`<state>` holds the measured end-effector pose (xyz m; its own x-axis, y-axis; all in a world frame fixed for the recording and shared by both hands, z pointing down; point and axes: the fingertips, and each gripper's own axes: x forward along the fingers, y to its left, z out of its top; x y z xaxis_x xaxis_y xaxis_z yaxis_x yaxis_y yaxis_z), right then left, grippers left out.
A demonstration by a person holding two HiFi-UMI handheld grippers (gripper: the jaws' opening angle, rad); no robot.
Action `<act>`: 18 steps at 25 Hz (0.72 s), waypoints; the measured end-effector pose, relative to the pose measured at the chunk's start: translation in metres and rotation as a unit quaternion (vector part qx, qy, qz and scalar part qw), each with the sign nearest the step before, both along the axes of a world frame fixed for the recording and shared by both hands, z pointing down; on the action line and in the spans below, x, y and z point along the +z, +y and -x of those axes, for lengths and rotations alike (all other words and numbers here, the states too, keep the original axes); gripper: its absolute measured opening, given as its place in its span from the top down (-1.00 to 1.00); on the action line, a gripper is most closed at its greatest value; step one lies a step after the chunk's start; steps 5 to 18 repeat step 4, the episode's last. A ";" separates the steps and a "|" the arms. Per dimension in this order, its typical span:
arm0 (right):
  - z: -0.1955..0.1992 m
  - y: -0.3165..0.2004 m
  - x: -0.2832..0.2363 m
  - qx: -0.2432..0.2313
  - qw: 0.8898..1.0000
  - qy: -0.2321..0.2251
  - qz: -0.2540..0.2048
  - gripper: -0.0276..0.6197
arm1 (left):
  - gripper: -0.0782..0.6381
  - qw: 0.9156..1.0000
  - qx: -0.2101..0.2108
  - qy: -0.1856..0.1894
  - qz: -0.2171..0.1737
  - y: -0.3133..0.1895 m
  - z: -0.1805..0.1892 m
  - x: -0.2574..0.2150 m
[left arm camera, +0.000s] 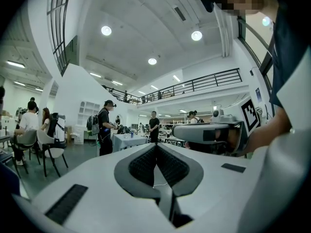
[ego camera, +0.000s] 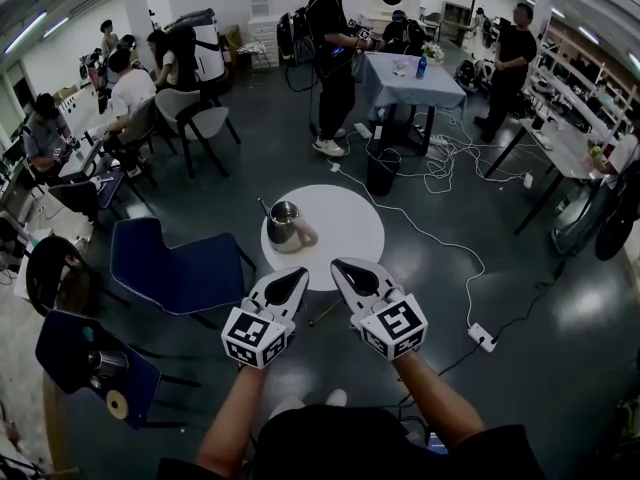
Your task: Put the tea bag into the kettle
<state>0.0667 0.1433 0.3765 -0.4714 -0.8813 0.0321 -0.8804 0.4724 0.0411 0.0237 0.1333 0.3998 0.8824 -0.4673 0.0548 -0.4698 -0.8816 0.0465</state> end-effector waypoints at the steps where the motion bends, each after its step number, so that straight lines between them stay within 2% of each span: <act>1: 0.000 0.001 -0.001 0.000 1.000 -0.001 0.000 0.86 | 0.74 1.000 -0.001 0.003 0.001 0.000 0.001 -0.001; 18: 0.002 0.004 -0.001 0.001 1.000 -0.001 -0.003 0.86 | 0.74 1.000 0.002 0.010 0.000 0.001 0.002 -0.004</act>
